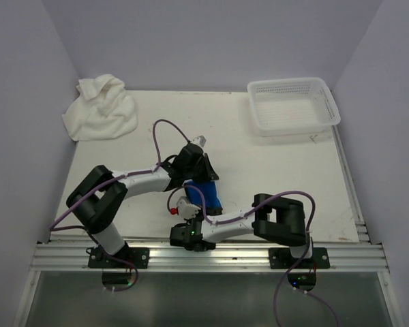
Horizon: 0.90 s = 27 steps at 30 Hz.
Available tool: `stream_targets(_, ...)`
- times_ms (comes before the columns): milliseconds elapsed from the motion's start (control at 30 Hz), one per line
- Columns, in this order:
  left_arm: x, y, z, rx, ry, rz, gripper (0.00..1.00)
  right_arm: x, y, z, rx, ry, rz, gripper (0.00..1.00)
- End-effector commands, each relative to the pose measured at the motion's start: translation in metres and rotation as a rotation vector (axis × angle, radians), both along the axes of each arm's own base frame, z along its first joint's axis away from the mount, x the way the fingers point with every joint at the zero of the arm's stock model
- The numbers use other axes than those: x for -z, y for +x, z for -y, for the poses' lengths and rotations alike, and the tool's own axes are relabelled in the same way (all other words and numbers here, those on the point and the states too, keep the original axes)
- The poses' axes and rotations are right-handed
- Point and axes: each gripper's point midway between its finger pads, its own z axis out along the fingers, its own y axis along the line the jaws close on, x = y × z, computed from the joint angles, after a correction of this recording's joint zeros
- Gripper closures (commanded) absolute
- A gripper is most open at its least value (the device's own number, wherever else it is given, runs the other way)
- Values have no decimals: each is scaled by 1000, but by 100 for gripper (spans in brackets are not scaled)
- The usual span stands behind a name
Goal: Roll the towels
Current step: Roll the towel
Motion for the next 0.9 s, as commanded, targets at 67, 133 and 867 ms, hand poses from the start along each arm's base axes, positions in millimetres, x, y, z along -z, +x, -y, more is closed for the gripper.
stream_targets(67, 14, -2, 0, 11, -14, -2, 88, -6, 2, -10, -18, -52, 44, 100)
stream_targets(133, 15, -3, 1, 13, -15, -3, 88, -5, 1, -11, -16, -63, 36, 100)
stream_targets(867, 60, -8, -29, -17, 43, -25, 89, 1, -5, -11, -12, -71, -3, 86)
